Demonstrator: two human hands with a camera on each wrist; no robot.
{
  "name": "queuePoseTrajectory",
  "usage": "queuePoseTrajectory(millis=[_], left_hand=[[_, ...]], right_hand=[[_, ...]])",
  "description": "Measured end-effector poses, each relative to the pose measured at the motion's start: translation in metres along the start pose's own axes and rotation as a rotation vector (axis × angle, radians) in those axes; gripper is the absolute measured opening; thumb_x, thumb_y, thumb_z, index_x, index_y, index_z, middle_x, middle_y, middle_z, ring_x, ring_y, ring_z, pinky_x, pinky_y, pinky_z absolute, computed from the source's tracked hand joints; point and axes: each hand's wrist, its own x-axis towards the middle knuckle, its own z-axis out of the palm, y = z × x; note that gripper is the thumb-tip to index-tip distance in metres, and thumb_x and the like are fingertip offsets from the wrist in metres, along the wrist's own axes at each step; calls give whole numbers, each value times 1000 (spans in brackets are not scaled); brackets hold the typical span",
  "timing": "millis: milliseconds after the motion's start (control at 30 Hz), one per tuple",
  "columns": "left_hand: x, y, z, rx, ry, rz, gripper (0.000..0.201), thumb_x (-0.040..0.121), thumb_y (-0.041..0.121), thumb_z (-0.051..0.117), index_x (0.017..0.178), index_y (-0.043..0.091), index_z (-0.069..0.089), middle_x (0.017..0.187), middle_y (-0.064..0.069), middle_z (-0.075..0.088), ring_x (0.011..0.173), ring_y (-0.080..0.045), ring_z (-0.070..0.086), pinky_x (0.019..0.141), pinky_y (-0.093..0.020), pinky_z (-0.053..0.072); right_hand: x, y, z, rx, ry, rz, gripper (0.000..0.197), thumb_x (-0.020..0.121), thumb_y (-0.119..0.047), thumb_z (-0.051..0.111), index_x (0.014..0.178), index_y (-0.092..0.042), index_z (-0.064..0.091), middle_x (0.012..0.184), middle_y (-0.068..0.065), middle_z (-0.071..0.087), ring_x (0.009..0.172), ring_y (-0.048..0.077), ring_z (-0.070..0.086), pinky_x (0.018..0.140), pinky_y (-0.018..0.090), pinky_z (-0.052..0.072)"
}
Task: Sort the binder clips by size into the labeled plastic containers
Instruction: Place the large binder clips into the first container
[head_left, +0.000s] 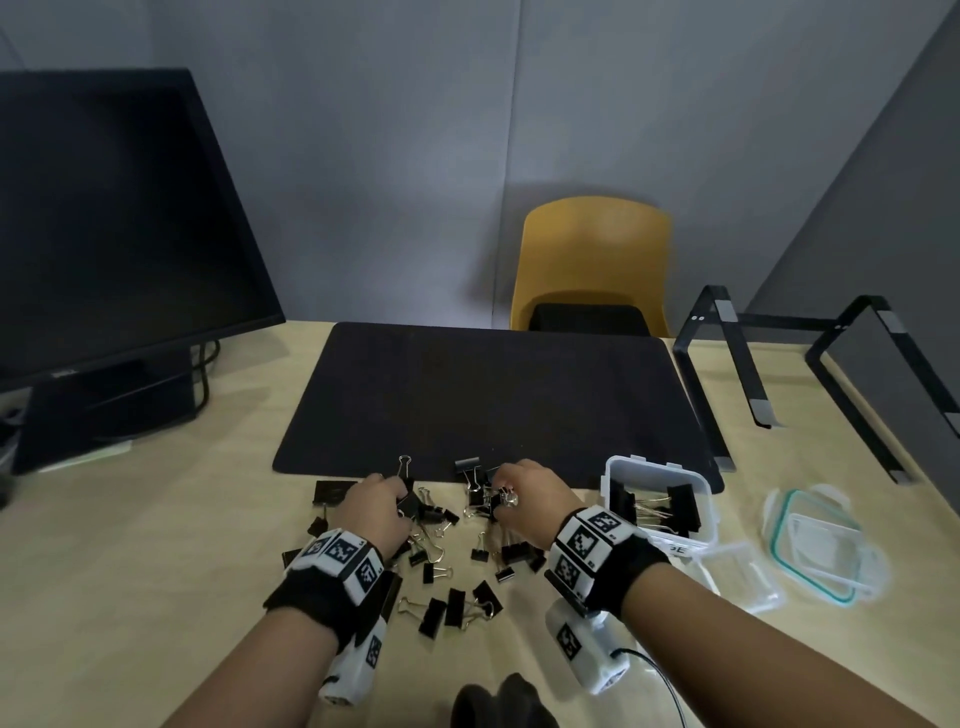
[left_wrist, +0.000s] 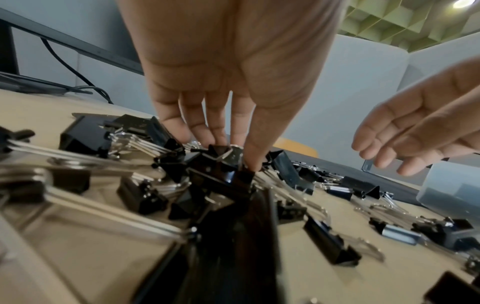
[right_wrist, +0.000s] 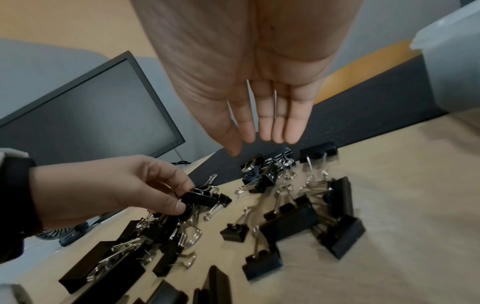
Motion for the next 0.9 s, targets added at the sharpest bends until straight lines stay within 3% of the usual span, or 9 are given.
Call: queuePoseTrajectory(millis=[233,333,433,600,700,833,900], left_hand=[[-1,-1,-7,-131,23,16,19,83,25,64,95,25,49,92,8,58,84,-11,56,76,-30,49],[-1,-4,-6,-261,-26,22,33,88,17,60,120,23,54,86,9,60,81,-7,56,76,-25,47],[-4,-4,-7,-277,-65,41,45,90,18,59,133,23,48,93,6,62,87,-8,56,78,-21,43],[-5,-25,-17,-245,77,0,24,88,22,61,112,24,61,108,1,57,101,-15,55,86,-27,47],[0,-40,-24,-198,127,-60,22,86,20,63,108,23,64,117,-2,54,110,-20,51,92,-30,44],[11,-50,-27,-157,111,-146,35,83,14,63,117,23,60,130,-4,44,118,-24,44,98,-31,40],[15,-51,-26,-150,50,-197,43,83,11,61,124,22,56,134,-6,42,118,-25,47,98,-31,42]], right_hand=[[16,-18,6,2,-32,-30,36,86,-17,58,122,-15,55,124,6,52,113,21,53,93,30,47],[19,-24,11,-4,-52,-59,33,87,-14,55,121,-14,55,125,6,53,113,21,52,92,28,45],[20,-29,16,-7,-74,-69,36,87,-16,56,122,-15,54,128,5,51,115,21,52,95,30,44],[23,-35,25,-28,-99,-149,41,87,-14,56,127,-18,52,130,3,50,121,21,47,98,30,41],[25,-41,30,-91,-146,-253,48,88,-15,54,134,-22,45,136,0,46,125,23,41,105,34,37],[30,-43,39,-228,-217,-339,59,88,-13,53,142,-26,35,145,-6,38,125,24,38,104,40,39],[29,-42,39,-299,-209,-332,54,90,-20,52,141,-27,36,141,-3,39,123,25,38,102,42,41]])
